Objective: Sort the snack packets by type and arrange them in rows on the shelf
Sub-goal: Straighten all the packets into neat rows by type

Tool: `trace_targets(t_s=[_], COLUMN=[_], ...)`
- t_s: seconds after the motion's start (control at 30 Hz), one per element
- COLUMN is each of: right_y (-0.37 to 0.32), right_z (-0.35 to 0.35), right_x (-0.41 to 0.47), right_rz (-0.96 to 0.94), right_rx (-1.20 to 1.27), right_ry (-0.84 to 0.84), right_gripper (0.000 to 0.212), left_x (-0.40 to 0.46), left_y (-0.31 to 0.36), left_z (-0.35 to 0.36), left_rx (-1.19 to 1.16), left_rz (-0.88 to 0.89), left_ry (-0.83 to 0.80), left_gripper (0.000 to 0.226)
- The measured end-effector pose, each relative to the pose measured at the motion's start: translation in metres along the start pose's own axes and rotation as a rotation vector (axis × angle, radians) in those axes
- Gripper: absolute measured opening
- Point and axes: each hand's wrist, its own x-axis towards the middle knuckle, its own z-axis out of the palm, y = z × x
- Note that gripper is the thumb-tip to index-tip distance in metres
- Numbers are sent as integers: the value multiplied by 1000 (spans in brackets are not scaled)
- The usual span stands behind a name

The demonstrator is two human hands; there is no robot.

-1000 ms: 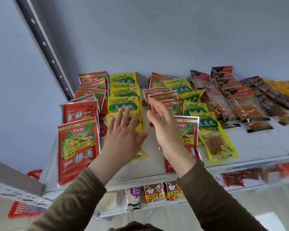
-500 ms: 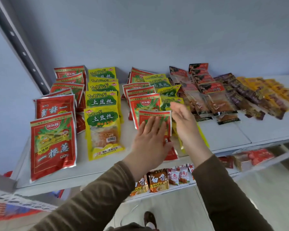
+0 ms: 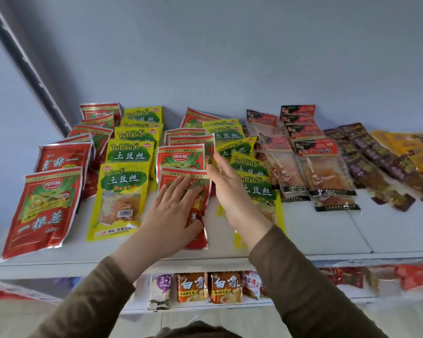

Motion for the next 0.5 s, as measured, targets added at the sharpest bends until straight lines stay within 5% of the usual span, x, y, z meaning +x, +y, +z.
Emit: trace_targets(t_s=[0.13, 0.23, 0.5], right_y=[-5, -9, -11], right_z=[-2, 1, -1], right_x=[12, 23, 48], right_rz=[-41, -59, -7], right_rx=[14, 25, 2], right_ry=[-32, -41, 30], right_gripper=[55, 53, 59], left_x=[15, 34, 51], left_y=[2, 1, -2], left_z=[-2, 1, 7], left_rx=[-215, -156, -140], left_rz=[-209, -366, -325], left_ry=[219, 176, 192], left_gripper=[75, 83, 83])
